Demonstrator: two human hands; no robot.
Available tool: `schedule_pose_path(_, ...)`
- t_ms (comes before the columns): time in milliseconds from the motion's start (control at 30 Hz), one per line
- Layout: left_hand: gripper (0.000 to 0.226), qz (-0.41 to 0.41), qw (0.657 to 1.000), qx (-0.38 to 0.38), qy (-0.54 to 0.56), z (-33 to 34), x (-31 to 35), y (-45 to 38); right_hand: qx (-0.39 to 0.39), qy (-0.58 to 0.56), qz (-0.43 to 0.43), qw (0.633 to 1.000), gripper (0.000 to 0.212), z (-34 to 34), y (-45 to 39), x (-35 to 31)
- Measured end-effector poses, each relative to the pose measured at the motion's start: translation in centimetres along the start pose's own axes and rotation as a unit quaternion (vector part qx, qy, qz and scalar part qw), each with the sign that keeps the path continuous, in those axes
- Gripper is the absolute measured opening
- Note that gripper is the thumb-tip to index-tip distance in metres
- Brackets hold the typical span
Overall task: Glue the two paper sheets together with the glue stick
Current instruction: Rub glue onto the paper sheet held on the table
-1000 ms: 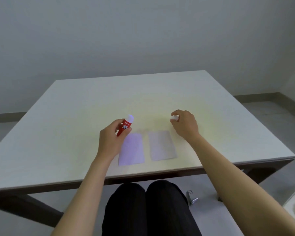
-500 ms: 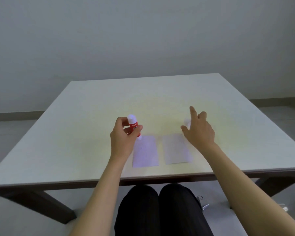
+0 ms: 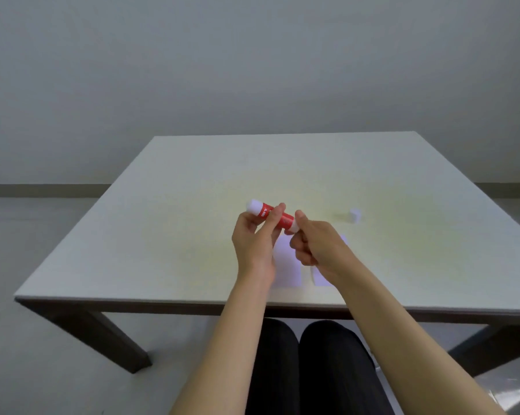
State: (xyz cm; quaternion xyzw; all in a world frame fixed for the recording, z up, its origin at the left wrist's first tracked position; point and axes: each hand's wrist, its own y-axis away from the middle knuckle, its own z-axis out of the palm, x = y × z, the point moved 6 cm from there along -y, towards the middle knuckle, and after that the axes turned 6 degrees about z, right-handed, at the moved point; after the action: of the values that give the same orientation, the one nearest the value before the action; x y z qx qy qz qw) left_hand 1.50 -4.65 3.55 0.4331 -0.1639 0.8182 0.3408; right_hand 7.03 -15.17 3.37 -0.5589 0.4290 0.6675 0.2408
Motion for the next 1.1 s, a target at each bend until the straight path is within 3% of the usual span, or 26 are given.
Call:
schedule_pose_path(100, 0.018, 0.0, 0.999, -0.019, -0.035, 0.2, -0.1, 0.0, -0.008, 0.014, 0.018, 1.0, 0.049, -0.6, 0.1, 0.5)
schedule_pose_path(267, 0.017, -0.008, 0.996, -0.019, -0.088, 0.5, -0.3, -0.1, -0.085, -0.112, -0.059, 0.988, 0.02, -1.2, 0.3, -0.5)
schedule_pose_path(467, 0.014, 0.006, 0.993, -0.077, -0.093, 1.2, -0.6, -0.1, 0.011, -0.123, 0.077, 0.989, 0.053, -1.3, -0.5, 1.7)
schedule_pose_path(633, 0.011, 0.024, 0.996, -0.051, -0.07, 0.4, -0.9, -0.5, -0.054, -0.154, -0.037, 0.986, 0.017, -1.3, -0.3, 0.5)
schedule_pose_path(667, 0.011, 0.022, 0.996, -0.057, -0.059, 0.3, -1.0, -0.6, -0.044, -0.156, -0.036, 0.986, 0.017, -1.3, -0.3, 0.6)
schedule_pose_path(767, 0.012, 0.022, 0.993, -0.099, -0.052, 0.8, -0.9, -0.5, 0.012, -0.145, 0.017, 0.989, 0.041, -1.3, -0.5, 1.0)
schedule_pose_path(833, 0.013, 0.025, 0.99, -0.124, -0.061, 1.4, -0.9, -0.1, 0.053, -0.143, 0.043, 0.987, 0.027, -1.7, -0.5, 1.1)
schedule_pose_path(933, 0.012, 0.045, 0.991, -0.099, -0.073, 1.3, -0.5, -0.4, 0.026, -0.167, -0.027, 0.985, 0.037, -2.1, -0.2, -0.1)
schedule_pose_path(1000, 0.009, 0.055, 0.993, -0.083, -0.063, 1.0, -0.2, -0.9, -0.016, -0.168, -0.091, 0.981, 0.021, -2.0, 0.4, -1.1)
schedule_pose_path(1067, 0.006, 0.052, 0.993, -0.093, -0.055, 1.1, -0.1, -1.0, -0.026, -0.153, -0.089, 0.984, 0.017, -1.9, 0.7, -1.0)
schedule_pose_path(1100, 0.006, 0.05, 0.992, -0.104, -0.059, 1.3, -0.1, -0.9, -0.006, -0.141, -0.063, 0.988, 0.026, -1.9, 0.8, -0.8)
